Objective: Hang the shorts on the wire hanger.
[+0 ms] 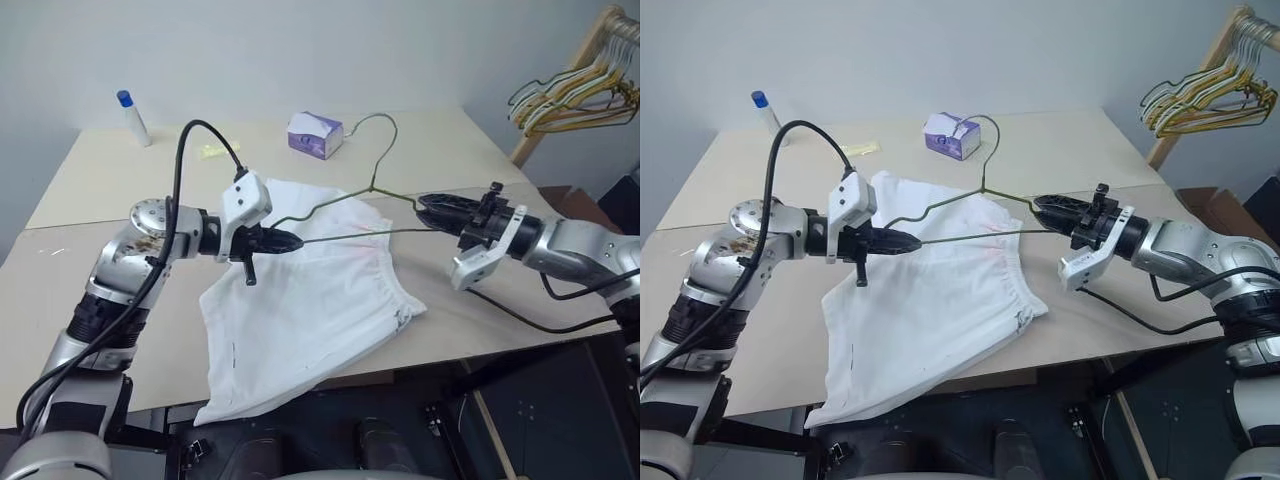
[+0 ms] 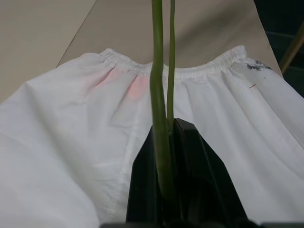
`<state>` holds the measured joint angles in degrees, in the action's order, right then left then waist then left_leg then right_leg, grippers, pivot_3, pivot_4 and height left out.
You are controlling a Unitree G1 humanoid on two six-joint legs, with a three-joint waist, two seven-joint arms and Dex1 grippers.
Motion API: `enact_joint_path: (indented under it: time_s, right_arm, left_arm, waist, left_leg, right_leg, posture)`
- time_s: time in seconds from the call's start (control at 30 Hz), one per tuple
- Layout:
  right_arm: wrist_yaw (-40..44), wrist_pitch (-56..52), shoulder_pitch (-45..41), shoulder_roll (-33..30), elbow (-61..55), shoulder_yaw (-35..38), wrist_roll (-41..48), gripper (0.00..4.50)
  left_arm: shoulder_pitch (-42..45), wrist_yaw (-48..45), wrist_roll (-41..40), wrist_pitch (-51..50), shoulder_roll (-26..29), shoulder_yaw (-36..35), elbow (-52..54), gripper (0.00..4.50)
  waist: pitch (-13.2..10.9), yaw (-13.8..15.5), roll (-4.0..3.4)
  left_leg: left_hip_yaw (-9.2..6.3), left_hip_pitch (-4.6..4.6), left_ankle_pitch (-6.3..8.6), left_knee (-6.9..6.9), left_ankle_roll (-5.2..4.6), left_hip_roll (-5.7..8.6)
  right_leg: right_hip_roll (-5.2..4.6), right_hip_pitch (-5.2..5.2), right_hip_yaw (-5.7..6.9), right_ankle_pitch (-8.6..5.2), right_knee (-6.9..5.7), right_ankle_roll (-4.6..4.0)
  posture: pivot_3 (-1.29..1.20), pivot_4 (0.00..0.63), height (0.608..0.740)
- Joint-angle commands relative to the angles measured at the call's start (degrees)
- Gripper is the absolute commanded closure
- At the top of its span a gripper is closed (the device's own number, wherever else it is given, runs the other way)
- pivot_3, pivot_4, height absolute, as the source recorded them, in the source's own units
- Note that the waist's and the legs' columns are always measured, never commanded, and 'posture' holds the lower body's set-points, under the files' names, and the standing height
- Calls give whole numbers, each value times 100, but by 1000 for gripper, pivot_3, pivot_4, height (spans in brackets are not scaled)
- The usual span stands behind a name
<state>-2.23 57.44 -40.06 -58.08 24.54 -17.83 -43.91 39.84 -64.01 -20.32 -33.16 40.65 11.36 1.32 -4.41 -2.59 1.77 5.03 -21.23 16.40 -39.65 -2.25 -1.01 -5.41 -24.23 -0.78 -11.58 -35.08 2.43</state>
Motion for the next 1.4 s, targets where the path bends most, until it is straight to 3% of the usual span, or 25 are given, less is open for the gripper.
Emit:
enact_joint_path:
  time_s: [0.03, 0.1, 0.2, 0.37, 0.47, 0.77, 0.87, 1.23, 1.4]
  right_arm:
    - [814, 101, 165, -180, -113, 188, 1436, 1665]
    - [1438, -125, 369, -232, -301, 196, 2351, 993]
    - [3276, -2185, 1009, -397, -1408, 324, 5013, 18]
    - [5249, -5110, 1200, -726, -2464, 713, 7295, 18]
    - [5892, -6064, 992, -716, -2523, 644, 7315, 18]
    - [6662, -7035, 328, 132, -2142, 313, 6378, 18]
    - [6844, -7123, 212, 394, -2078, 279, 6193, 578]
    - [7244, -7145, 196, 898, -2111, 400, 5848, 4453]
    - [7314, -7090, 254, 956, -2124, 488, 5742, 4484]
  left_arm:
    - [-29, 69, 69, 150, 93, -258, 65, 4500]
    - [-90, 75, 95, 210, 146, -290, 65, 4500]
    - [-281, -124, 111, 516, 301, -388, 164, 4500]
    - [-564, -491, 394, 1877, 431, -403, 32, 4500]
    - [-648, -575, 424, 2196, 421, -414, 17, 4500]
    - [-780, -754, 367, 2268, 400, -440, 196, 4500]
    - [-798, -712, 411, 2228, 383, -400, 248, 4500]
    - [-772, -655, 397, 2194, 307, -377, 266, 4500]
    - [-748, -724, 274, 2129, 270, -409, 265, 4500]
  waist:
    - [4, -1, 0]
    - [11, -1, 0]
    - [20, 5, -1]
    - [35, 46, -14]
    - [69, 95, -13]
    - [135, 224, -18]
    - [137, 280, -19]
    - [140, 353, -20]
    - [141, 344, -22]
  left_leg:
    - [0, -1, 3, -7, -5, -1]
    - [0, 0, 5, -11, -9, 0]
    - [-1, 2, 9, -18, -15, -3]
    - [-1, 4, 16, -24, -28, -11]
    - [1, 8, 17, -25, -29, -11]
    - [14, -1, 18, -27, -30, -10]
    - [15, -4, 18, -29, -30, -9]
    - [26, -9, 18, -34, -30, -7]
    - [27, -9, 18, -34, -29, -7]
  right_leg:
    - [0, 1, -1, 2, -2, 3]
    - [-1, 7, -2, 6, 2, 9]
    - [-1, 12, -4, 9, 1, 12]
    - [-3, 16, -3, 22, -1, 10]
    - [-1, 18, -1, 31, 1, 7]
    - [7, 5, -1, 32, 3, 7]
    - [7, 3, 0, 32, 3, 8]
    - [7, 5, 7, 32, 2, 8]
    - [7, 5, 7, 32, 2, 8]
  posture:
    - [23, 0, 740]
    - [24, 0, 740]
    - [31, 0, 740]
    - [41, 0, 740]
    - [45, 0, 740]
    - [69, 0, 740]
    - [76, 0, 740]
    - [74, 0, 740]
    - [74, 0, 740]
